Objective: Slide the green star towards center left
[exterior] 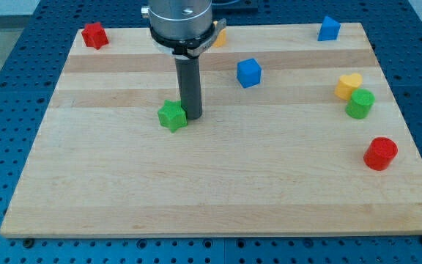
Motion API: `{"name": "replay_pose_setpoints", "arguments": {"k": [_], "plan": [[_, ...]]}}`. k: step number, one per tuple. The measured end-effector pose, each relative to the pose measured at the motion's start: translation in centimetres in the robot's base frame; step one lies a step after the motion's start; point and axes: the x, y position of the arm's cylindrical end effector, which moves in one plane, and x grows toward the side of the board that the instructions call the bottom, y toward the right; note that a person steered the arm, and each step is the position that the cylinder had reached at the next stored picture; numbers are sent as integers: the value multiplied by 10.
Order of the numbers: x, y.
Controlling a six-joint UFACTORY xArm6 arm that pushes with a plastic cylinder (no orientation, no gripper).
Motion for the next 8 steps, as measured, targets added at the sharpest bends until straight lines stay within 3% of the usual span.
{"name": "replay_pose_setpoints", "arguments": {"k": [2, 4, 8], "plan": [[40, 18], [-12, -43], [-20, -135]]}}
